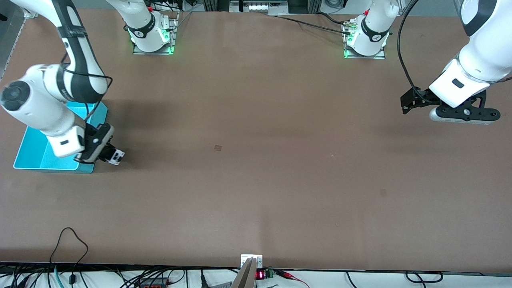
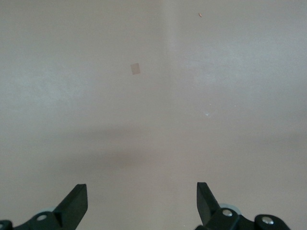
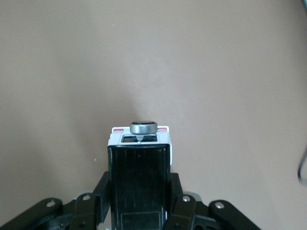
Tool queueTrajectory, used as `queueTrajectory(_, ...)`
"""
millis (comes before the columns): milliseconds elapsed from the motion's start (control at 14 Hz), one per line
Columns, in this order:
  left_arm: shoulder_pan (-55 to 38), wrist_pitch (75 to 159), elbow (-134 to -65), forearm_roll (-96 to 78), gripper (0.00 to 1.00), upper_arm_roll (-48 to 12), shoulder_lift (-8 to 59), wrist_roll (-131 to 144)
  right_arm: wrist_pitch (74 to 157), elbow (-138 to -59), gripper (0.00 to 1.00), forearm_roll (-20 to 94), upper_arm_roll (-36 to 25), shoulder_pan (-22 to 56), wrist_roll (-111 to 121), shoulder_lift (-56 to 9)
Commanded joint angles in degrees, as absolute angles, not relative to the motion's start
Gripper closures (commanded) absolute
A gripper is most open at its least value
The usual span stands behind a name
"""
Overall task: Wind and store white jeep toy
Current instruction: 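Lift the jeep with the right gripper and carry it over the bin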
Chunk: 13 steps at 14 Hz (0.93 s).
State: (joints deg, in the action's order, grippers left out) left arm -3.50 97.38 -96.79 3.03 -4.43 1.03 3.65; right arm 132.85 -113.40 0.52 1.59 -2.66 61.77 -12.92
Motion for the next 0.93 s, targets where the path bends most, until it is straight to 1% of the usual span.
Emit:
queueTrajectory(0,-3.2,96.2,-95.9,2.3,0.0,-4.6,0.8,2.7,130.3,-113.7,1.0,1.1,-0.8,-3.1,53.1,-10.3)
queueTrajectory(214,-3.2,96.2,-95.9,2.4,0.0,-4.6,0.8,2.7,125.9,-113.7,1.0,-0.4,-3.9,-3.1,38.3,-9.1)
queueTrajectory(571,-3.2,96.2,-95.9,2.4,0.0,-4.6,0.8,2.7,125.7,-115.0,1.0,-2.8,-10.9,-3.5,28.4,-8.5)
queueTrajectory(857,-3.2,96.2,-95.9,2.4,0.0,-4.6,0.8,2.6,126.5,-119.4,1.0,-4.7,-11.9,-7.2,21.8,-8.8)
